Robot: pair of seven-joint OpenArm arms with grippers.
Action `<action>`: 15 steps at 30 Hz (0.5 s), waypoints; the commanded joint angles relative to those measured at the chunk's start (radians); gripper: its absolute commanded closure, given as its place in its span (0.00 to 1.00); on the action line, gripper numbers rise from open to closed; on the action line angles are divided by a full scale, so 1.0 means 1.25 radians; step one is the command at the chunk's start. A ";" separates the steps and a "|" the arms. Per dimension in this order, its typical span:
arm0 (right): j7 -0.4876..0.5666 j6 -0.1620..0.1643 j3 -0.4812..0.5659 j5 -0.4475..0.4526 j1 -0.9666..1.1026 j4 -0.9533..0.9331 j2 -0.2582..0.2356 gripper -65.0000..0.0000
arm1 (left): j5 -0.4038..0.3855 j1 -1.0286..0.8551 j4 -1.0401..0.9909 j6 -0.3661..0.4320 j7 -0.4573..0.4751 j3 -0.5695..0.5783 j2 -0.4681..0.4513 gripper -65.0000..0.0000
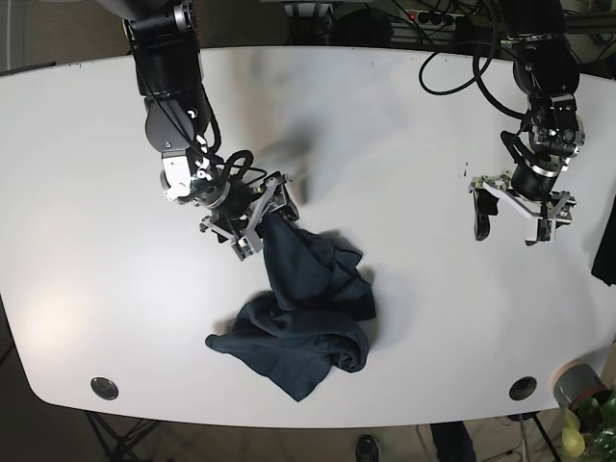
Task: Fold the T-shirt properly
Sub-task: 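Grasp the crumpled teal shirt with the right gripper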
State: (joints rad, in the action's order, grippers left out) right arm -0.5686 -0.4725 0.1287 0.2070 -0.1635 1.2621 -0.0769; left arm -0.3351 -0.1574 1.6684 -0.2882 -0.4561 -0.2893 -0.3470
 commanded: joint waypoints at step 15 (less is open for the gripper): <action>0.114 0.052 0.036 -0.014 0.002 -0.108 -0.035 0.65 | -0.006 0.010 0.011 0.000 0.019 -0.006 -0.013 0.20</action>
State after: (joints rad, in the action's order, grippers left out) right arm -0.3992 -0.4343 0.1730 0.2276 -0.1535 1.1877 -0.1116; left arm -0.3347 -0.1574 1.6680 -0.2878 -0.4564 -0.2893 -0.3470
